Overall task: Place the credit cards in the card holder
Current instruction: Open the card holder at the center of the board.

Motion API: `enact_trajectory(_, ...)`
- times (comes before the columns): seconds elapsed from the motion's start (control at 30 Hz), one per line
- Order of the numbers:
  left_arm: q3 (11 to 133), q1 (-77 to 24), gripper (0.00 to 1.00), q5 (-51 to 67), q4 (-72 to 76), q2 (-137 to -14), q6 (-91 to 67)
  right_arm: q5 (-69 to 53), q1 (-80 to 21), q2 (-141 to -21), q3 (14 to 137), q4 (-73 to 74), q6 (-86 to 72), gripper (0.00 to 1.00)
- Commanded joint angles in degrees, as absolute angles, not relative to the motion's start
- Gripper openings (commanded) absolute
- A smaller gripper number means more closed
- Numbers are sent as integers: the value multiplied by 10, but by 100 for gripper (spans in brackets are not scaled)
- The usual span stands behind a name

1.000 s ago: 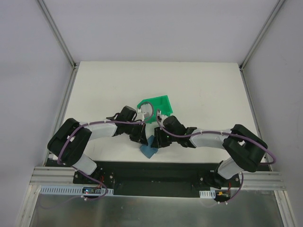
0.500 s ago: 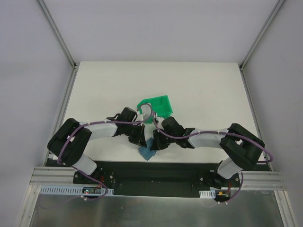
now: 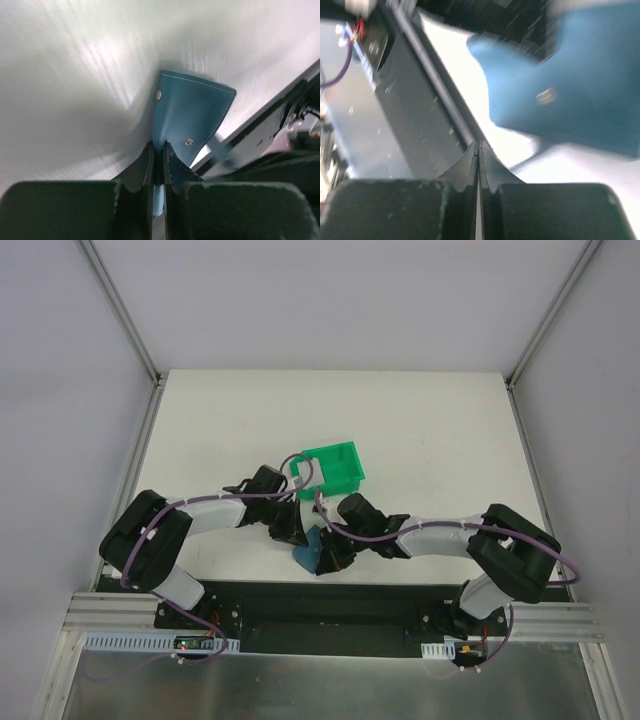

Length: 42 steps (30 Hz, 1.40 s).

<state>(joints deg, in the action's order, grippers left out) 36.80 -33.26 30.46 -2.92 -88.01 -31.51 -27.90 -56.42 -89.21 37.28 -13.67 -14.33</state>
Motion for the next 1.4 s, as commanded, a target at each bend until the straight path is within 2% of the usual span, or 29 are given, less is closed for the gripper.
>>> enact_trajectory(0.0, 374, -311, 0, 169, -11, -871, -329, -375, -599, -877, 367, -75, -127, 1)
enact_trajectory(0.23, 360, -311, 0, 186, -11, -851, -318, -281, -595, -848, 374, -29, -119, 1)
enact_trajectory(0.27, 352, -311, 0, 190, -11, -841, -316, -248, -588, -835, 375, -6, -126, 7)
enact_trajectory(0.3, 343, -312, 0, 191, -11, -827, -315, -230, -580, -818, 373, -3, -129, 7)
enact_trajectory(0.4, 308, -313, 0, 186, -11, -778, -318, -144, -568, -749, 359, 18, -166, 16)
enact_trajectory(0.47, 288, -315, 0, 180, -11, -740, -328, -115, -556, -696, 346, 18, -195, 36)
enact_trajectory(0.53, 273, -316, 0, 169, -11, -700, -333, -87, -548, -667, 341, 21, -216, 40)
enact_trajectory(0.6, 265, -317, 0, 157, -11, -668, -340, -67, -540, -652, 351, 40, -235, 48)
enact_trajectory(0.7, 259, -317, 0, 137, -13, -636, -350, -19, -536, -653, 374, 82, -264, 47)
enact_trajectory(0.83, 258, -317, 0, 132, -17, -616, -361, 28, -536, -663, 381, 96, -314, 32)
enact_trajectory(0.9, 258, -320, 0, 136, -18, -616, -366, 33, -536, -667, 375, 84, -328, 29)
enact_trajectory(1.0, 253, -326, 0, 134, -17, -611, -376, 45, -537, -668, 368, 77, -348, 34)
enact_trajectory(1.07, 248, -331, 1, 134, -18, -603, -383, 47, -536, -669, 366, 72, -351, 42)
enact_trajectory(1.13, 242, -335, 6, 132, -18, -594, -390, 47, -536, -671, 368, 72, -352, 49)
enact_trajectory(1.27, 236, -339, 11, 126, -20, -577, -396, 46, -536, -687, 381, 71, -359, 51)
enact_trajectory(1.33, 235, -341, 11, 125, -20, -572, -398, 41, -537, -703, 389, 62, -364, 59)
enact_trajectory(1.37, 235, -342, 11, 124, -22, -570, -399, 36, -537, -709, 395, 56, -365, 59)
